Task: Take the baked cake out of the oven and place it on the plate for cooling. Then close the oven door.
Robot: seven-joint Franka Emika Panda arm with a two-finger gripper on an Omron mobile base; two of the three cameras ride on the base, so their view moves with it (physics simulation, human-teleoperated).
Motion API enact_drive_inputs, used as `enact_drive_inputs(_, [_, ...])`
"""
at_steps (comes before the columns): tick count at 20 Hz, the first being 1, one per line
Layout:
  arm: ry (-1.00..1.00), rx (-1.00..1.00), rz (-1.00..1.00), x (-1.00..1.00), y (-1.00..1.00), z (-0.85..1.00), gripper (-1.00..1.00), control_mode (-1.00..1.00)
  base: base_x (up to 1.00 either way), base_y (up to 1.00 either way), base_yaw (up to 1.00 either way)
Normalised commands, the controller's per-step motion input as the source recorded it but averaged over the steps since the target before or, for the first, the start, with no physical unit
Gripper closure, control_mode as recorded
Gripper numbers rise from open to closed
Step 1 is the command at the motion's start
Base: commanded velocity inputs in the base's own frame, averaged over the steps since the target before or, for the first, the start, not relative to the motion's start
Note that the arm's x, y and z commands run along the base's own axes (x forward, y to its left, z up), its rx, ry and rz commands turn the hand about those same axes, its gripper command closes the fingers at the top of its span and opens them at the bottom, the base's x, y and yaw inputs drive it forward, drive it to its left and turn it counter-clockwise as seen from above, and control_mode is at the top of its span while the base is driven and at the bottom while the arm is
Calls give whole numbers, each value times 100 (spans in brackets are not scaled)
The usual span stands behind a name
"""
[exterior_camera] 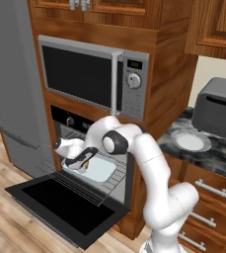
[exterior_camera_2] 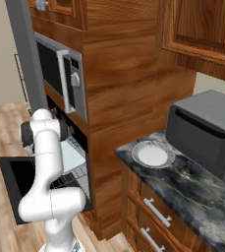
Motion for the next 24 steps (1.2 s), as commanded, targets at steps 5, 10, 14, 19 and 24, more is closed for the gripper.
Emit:
enact_drive_inputs(5, [-19,10,-2,-74,-8,97,100,-100,0,0,0])
enact_drive_inputs(10, [-18,20,-5,-99,-75,56,100,-100,0,0,0])
enact_drive_inputs(14, [-24,27,-14,-98,-87,58,100,-100,0,0,0])
enact_drive_inputs(19, [-24,33,-23,-94,-65,92,100,-100,0,0,0])
enact_drive_inputs(24, [-23,29,-27,-100,-17,100,100,-100,0,0,0])
